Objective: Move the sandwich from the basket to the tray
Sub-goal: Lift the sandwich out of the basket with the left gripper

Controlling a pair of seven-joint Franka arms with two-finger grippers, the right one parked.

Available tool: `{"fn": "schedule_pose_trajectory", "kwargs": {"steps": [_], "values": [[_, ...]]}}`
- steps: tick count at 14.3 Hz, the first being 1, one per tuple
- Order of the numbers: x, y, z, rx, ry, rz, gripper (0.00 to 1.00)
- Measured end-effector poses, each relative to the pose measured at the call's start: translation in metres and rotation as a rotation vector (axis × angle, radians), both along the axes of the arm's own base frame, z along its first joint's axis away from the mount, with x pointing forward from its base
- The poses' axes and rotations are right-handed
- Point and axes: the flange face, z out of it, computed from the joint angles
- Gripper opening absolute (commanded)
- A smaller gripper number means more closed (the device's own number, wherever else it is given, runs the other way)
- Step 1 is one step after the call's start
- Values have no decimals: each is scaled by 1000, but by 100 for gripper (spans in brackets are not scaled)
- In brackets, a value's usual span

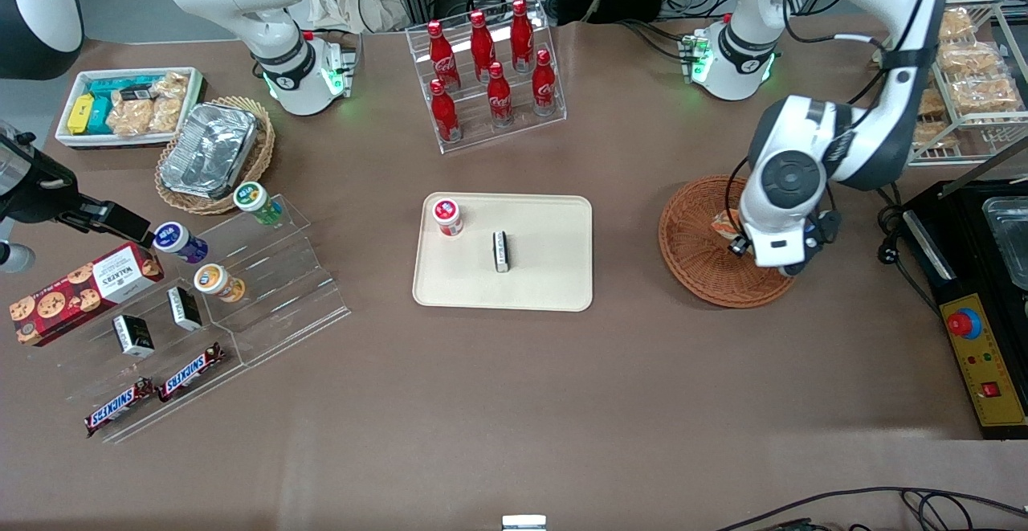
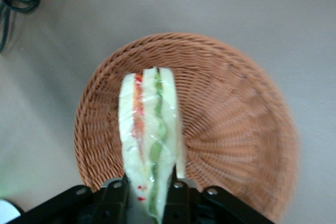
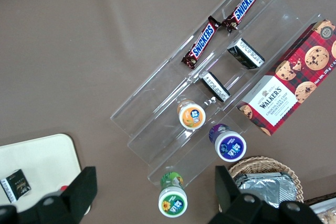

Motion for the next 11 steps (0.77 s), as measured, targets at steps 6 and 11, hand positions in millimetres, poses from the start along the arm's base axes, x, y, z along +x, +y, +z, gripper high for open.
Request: {"fn": "schedule_pose_trajectory", "kwargs": {"steps": [6, 11], "values": [[38, 5, 121, -123, -3, -201, 0], [50, 30, 172, -160, -1, -354, 0]]}}
